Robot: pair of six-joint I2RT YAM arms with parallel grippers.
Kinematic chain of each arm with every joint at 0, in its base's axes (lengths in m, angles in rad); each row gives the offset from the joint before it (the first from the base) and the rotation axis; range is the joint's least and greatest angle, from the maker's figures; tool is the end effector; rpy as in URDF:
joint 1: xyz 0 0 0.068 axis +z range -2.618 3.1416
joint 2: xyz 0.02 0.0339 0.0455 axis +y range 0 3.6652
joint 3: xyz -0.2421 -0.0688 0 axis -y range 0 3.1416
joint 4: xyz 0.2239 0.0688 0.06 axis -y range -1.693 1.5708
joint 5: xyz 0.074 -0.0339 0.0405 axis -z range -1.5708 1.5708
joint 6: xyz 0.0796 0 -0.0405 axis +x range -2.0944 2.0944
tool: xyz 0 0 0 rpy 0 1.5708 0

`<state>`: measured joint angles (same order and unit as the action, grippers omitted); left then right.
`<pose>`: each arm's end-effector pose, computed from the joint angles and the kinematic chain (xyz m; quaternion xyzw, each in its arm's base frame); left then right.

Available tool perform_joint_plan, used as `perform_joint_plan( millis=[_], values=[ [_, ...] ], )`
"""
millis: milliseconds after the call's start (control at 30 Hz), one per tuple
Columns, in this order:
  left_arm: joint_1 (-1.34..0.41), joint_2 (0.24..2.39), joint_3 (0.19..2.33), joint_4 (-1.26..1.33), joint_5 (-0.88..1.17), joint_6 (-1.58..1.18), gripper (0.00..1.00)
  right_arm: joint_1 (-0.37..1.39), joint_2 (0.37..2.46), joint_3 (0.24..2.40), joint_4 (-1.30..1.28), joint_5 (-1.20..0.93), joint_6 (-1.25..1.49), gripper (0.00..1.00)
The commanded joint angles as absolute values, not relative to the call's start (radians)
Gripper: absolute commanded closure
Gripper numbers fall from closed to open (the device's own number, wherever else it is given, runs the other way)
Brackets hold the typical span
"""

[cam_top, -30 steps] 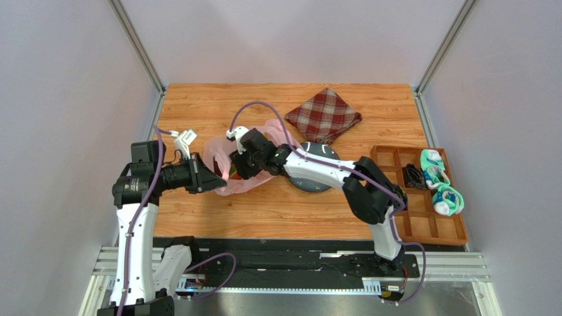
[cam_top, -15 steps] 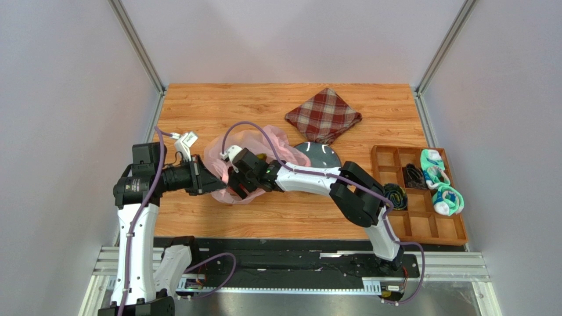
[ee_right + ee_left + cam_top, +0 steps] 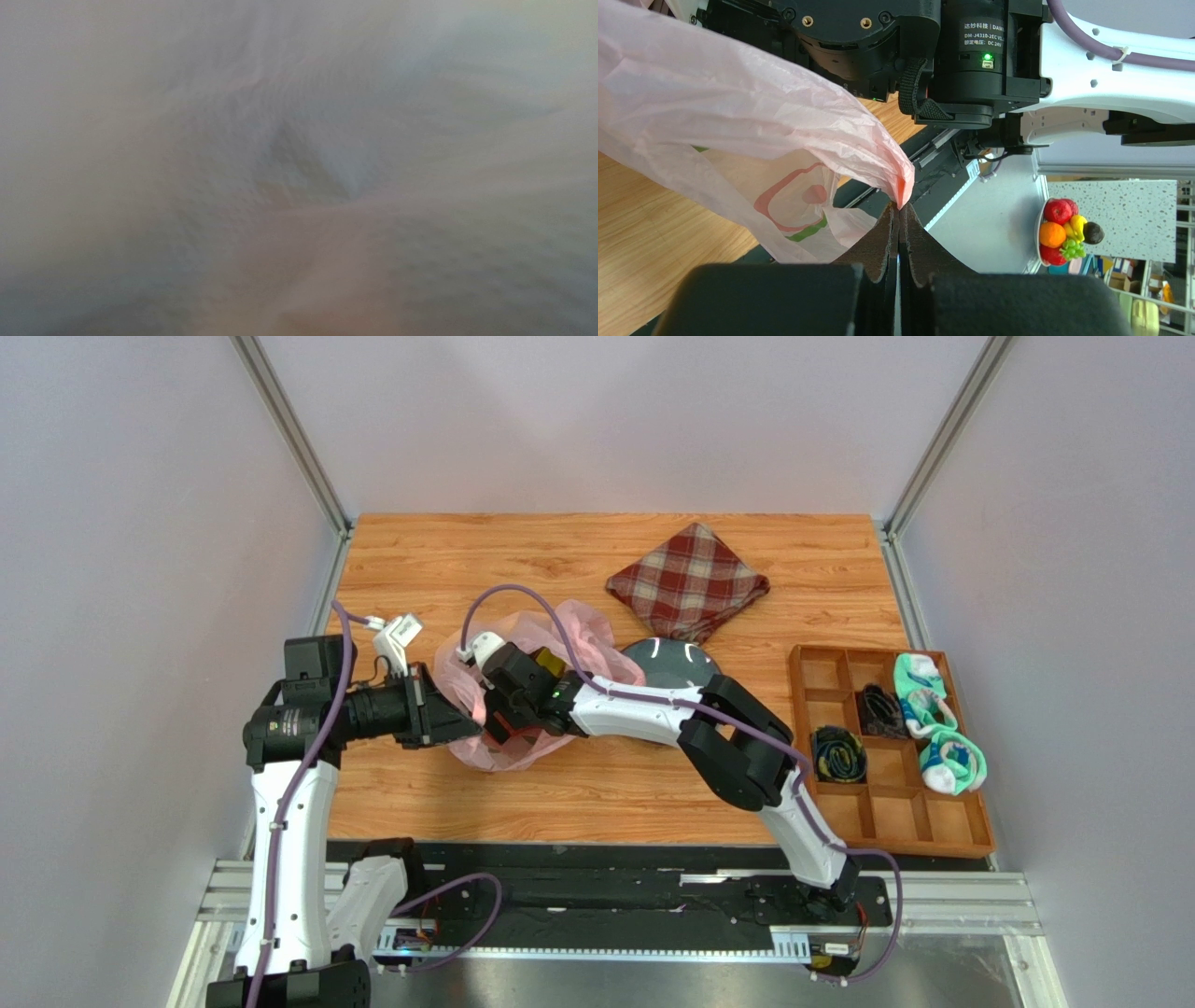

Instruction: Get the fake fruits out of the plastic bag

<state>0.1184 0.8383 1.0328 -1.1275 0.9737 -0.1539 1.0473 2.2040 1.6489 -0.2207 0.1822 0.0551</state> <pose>0.1437 -0.0492 0.3002 0.0314 0.8514 -0.4491 0.2692 0.2594 0.4205 0.1350 -0.4061 0.8243 0.1304 0.3723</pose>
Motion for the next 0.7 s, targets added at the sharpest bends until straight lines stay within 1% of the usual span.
perform_joint_plan(
  millis=[0,67,133,167,267,367,433,467,533,567,667],
  values=[
    [0.126,0.839,1.049,-1.127,0.985,-0.138,1.00,1.039,2.243,1.657,-0.218,0.186,0.032,0.15],
    [0.126,0.836,1.049,-1.127,0.983,-0.138,1.00,1.037,2.243,1.641,-0.213,0.172,0.017,0.14],
    [0.124,0.836,1.048,-1.121,0.983,-0.140,1.00,1.034,2.241,1.615,-0.215,0.157,0.005,0.18],
    [0.126,0.835,1.046,-1.120,0.985,-0.141,1.00,1.034,2.240,1.608,-0.216,0.160,0.005,0.18],
    [0.124,0.833,1.048,-1.109,0.986,-0.146,1.00,1.034,2.232,1.580,-0.207,0.240,-0.043,0.13],
    [0.127,0.830,1.049,-1.109,0.988,-0.144,1.00,1.031,2.232,1.592,-0.239,0.259,-0.071,0.10],
    [0.126,0.828,1.051,-1.109,0.991,-0.144,1.00,1.025,2.246,1.609,-0.316,0.217,-0.077,0.00],
    [0.127,0.831,1.049,-1.101,0.996,-0.146,1.00,1.026,2.265,1.614,-0.346,0.143,-0.078,0.00],
    [0.126,0.833,1.048,-1.089,1.000,-0.153,1.00,1.026,2.267,1.582,-0.388,0.101,-0.069,0.06],
    [0.126,0.833,1.054,-1.085,1.000,-0.155,1.00,1.028,2.261,1.569,-0.394,0.072,-0.051,0.20],
    [0.126,0.825,1.069,-1.092,0.999,-0.149,1.00,1.028,2.232,1.510,-0.406,0.029,-0.061,0.55]
  ],
)
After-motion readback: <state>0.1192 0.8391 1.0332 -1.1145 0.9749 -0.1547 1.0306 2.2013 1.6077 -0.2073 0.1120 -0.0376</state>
